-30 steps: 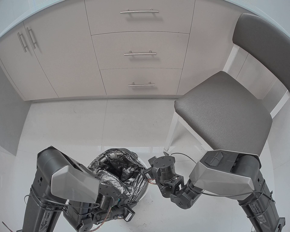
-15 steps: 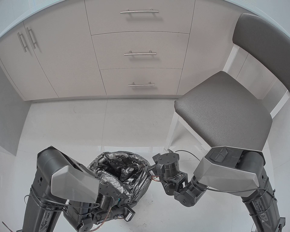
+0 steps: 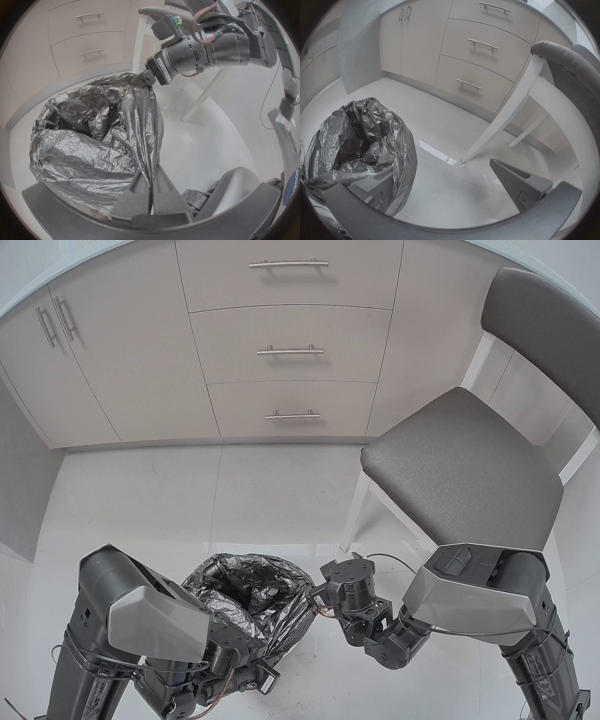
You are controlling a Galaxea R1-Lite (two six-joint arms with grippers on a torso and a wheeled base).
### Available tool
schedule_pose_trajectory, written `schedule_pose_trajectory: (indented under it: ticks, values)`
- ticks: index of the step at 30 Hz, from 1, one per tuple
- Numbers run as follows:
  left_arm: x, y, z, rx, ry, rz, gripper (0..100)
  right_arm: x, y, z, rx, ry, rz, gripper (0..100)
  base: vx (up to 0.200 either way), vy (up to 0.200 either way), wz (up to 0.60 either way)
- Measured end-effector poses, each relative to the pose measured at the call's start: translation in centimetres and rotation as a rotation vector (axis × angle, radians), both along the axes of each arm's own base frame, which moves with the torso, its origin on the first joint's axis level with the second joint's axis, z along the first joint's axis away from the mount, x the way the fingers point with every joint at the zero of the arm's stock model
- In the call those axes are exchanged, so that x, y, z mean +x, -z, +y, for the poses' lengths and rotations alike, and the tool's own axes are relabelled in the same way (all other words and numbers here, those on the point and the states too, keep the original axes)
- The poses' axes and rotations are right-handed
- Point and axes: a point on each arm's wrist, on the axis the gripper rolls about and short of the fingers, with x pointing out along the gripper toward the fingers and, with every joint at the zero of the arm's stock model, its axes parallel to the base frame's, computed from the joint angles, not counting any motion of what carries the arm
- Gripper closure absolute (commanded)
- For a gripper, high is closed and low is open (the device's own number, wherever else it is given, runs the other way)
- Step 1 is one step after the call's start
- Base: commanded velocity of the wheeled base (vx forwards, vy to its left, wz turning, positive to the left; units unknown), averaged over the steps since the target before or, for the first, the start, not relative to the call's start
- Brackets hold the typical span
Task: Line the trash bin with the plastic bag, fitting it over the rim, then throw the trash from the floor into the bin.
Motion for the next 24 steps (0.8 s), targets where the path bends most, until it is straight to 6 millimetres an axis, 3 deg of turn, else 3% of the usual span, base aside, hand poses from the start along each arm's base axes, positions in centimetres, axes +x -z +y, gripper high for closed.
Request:
schedule_pose_trajectory:
  ticks: [7,8,24]
  values:
    - [-0.1,0.1,-0.4,-0.003,-0.006,0.000,100,0.1,0.3,-0.3,0.000,0.006,-0.004,0,0.000,0.000,0.00]
    - [-0.1,0.1,-0.3,-0.003,-0.006,0.000,0,0.1,0.4,-0.3,-0.001,0.006,-0.003,0,0.000,0.000,0.00]
    - [-0.6,0.0,-0.3,0.000,0.006,0.010,0,-0.4,1.1,-0.8,0.003,0.006,-0.007,0,0.000,0.000,0.00]
